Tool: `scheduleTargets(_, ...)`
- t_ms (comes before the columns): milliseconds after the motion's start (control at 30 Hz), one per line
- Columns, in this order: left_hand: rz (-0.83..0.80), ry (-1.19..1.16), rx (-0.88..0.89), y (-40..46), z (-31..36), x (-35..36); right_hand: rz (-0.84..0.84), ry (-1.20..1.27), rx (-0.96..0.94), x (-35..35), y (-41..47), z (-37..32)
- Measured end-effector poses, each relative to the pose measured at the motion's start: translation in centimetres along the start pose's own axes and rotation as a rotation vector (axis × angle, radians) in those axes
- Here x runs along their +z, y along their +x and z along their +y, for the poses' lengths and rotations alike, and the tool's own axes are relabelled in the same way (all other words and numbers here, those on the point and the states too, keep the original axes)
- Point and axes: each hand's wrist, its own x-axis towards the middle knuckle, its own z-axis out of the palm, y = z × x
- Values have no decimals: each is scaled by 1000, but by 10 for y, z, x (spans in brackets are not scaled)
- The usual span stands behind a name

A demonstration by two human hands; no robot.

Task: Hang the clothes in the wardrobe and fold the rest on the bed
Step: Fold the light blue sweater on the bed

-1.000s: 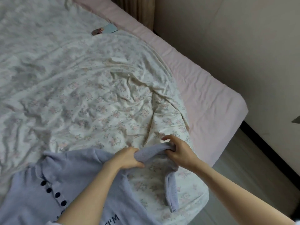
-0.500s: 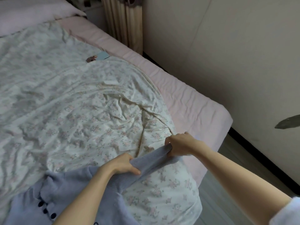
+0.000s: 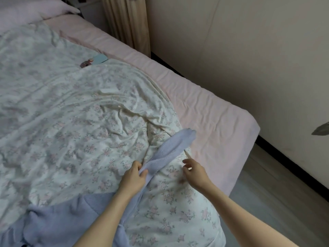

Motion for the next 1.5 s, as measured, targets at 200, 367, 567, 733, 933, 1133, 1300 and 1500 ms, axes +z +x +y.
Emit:
scheduleTargets(200, -221, 177, 109, 3, 15, 7, 9, 328, 66, 7, 15, -5)
scheduleTargets(367, -184, 119, 150, 9, 39, 0, -36, 676, 134, 0, 23, -16)
scheduleTargets(567, -472, -690, -122, 4, 59, -15, -8, 1116, 132, -9, 28, -15)
scheduleTargets(733, -573, -794, -151, 6, 71, -18, 181, 1190, 241, -11, 19, 0)
scheduleTargets(933, -627, -945, -56, 13, 91, -14, 36, 1047, 430, -12, 12, 11)
scheduleTargets(1133, -419, -359, 190, 24, 106, -5, 109, 1307, 350, -29, 31, -3)
scheduleTargets(1300, 57, 10, 107, 31, 79, -9, 433, 1122, 296, -45, 42, -12)
scheduleTargets(1500, -99, -410, -231, 2, 13, -21, 560, 853, 65, -30, 21, -38)
